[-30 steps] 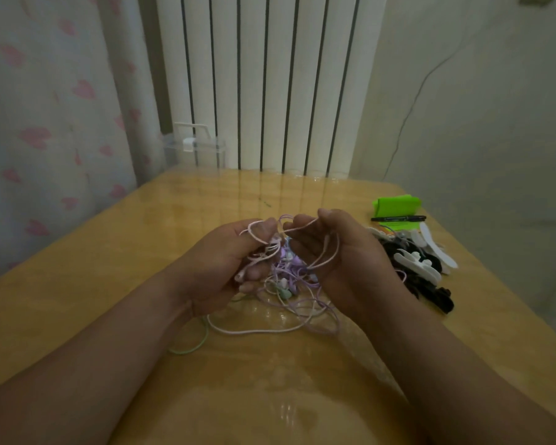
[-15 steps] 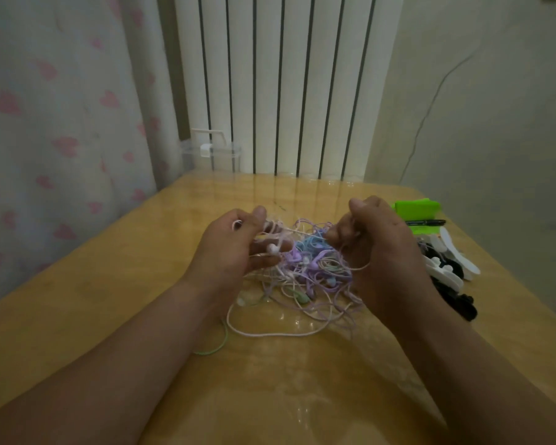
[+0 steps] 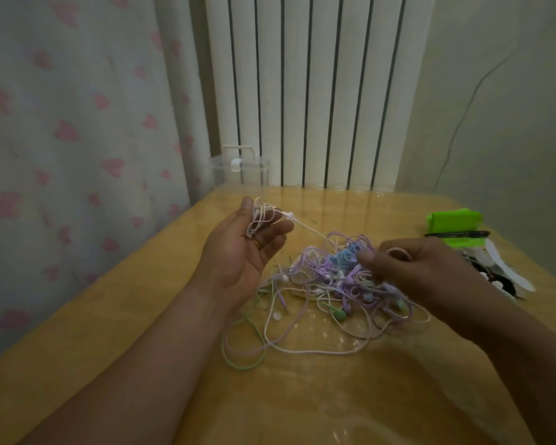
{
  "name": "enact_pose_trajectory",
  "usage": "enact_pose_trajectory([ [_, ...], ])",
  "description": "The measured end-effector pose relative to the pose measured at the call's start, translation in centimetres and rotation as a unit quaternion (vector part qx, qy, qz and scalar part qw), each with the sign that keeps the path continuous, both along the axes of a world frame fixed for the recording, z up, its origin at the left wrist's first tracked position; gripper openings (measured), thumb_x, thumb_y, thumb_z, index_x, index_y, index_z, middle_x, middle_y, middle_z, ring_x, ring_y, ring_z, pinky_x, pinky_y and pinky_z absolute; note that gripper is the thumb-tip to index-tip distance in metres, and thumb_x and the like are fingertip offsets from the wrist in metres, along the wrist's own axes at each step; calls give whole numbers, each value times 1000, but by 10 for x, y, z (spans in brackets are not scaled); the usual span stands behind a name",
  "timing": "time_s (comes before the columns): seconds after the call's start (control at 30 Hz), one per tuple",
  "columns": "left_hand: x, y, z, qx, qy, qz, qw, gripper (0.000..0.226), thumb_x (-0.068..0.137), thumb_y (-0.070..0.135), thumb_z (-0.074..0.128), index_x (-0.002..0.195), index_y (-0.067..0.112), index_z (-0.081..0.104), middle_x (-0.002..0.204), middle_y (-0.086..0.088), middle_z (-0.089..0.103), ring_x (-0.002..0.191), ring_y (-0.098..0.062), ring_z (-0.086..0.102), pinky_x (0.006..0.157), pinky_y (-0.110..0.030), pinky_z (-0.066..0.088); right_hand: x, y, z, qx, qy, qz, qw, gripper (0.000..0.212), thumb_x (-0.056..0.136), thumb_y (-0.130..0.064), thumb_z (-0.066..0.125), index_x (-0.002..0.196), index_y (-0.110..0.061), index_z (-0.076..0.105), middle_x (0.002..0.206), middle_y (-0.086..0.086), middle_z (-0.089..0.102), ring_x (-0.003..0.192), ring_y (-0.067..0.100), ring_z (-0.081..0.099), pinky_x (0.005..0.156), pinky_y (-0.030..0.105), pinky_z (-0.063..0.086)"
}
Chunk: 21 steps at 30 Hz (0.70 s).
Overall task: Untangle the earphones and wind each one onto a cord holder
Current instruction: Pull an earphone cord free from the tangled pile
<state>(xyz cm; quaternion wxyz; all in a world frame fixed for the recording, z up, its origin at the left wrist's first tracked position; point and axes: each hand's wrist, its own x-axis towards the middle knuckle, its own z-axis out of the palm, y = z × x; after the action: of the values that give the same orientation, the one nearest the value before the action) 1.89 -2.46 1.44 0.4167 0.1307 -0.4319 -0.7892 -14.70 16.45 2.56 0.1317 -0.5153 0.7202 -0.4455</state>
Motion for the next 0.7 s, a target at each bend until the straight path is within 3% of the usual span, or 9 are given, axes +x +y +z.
enact_pose_trajectory([
  [0.1, 0, 3, 0, -65, -25, 1, 998, 40, 109, 36, 47, 99, 1, 64, 86, -11, 72, 68, -19, 72, 56, -25, 56, -12, 7, 2, -53, -81, 63, 993, 64, 80, -60, 77, 63, -5, 50, 64, 11, 45, 61, 21, 42, 68, 42, 36],
  [0.17, 1, 6, 0, -130, -47, -5, 990, 37, 107, 35, 50, 100, 0, 61, 90, -15, 71, 69, -21, 71, 57, -26, 56, -17, 13, 5, -30, -86, 123, 988, 59, 75, -60, 78, 70, -4, 62, 75, 16, 54, 72, 27, 52, 78, 47, 40],
  [0.23, 1, 14, -1, -174, -58, -32, 982, 37, 102, 37, 54, 96, 1, 60, 88, -14, 70, 70, -22, 70, 59, -26, 56, -13, 18, 9, 17, -84, 149, 985, 48, 77, -60, 75, 92, -15, 78, 97, 6, 74, 96, 20, 70, 93, 45, 47],
  [0.3, 0, 23, -1, -208, -68, -55, 974, 38, 98, 39, 55, 96, 1, 59, 86, -12, 71, 70, -21, 69, 59, -26, 57, -1, 16, 8, 41, -109, 167, 979, 44, 83, -57, 66, 116, -29, 75, 118, -2, 76, 115, 14, 70, 102, 41, 48],
  [0.33, 0, 27, -1, -223, -74, -62, 970, 38, 98, 38, 56, 96, 1, 58, 85, -11, 72, 69, -20, 68, 60, -26, 56, 7, 12, 6, 40, -133, 173, 975, 45, 88, -54, 63, 124, -28, 70, 121, -2, 75, 117, 16, 70, 104, 42, 50],
  [0.4, -1, 33, -3, -254, -82, -70, 961, 33, 99, 36, 57, 94, 4, 60, 81, -8, 71, 66, -19, 63, 60, -27, 54, 22, 2, 1, 17, -188, 166, 968, 42, 97, -47, 64, 126, -16, 65, 114, 6, 77, 109, 23, 74, 100, 44, 56],
  [0.53, -1, 37, -2, -276, -90, -62, 955, 24, 94, 37, 63, 75, 24, 65, 79, -6, 64, 64, -17, 54, 60, -26, 49, 31, -4, 1, -61, -272, 122, 953, 30, 96, -33, 61, 103, -5, 65, 88, 10, 75, 83, 27, 75, 76, 32, 61],
  [0.63, -3, 36, -2, -267, -81, -77, 957, 25, 97, 34, 61, 76, 21, 63, 77, -6, 60, 63, -18, 53, 56, -23, 47, 27, -6, 1, -125, -225, 50, 965, 14, 98, -19, 66, 105, -8, 61, 80, 5, 73, 78, 26, 75, 73, 35, 63],
  [0.7, -4, 36, -2, -238, -70, -96, 964, 25, 97, 33, 60, 76, 19, 64, 77, -6, 58, 62, -17, 53, 54, -22, 47, 27, -8, 0, -129, -171, 33, 976, 23, 96, -15, 70, 117, -17, 59, 89, 6, 76, 84, 23, 77, 77, 35, 64],
])
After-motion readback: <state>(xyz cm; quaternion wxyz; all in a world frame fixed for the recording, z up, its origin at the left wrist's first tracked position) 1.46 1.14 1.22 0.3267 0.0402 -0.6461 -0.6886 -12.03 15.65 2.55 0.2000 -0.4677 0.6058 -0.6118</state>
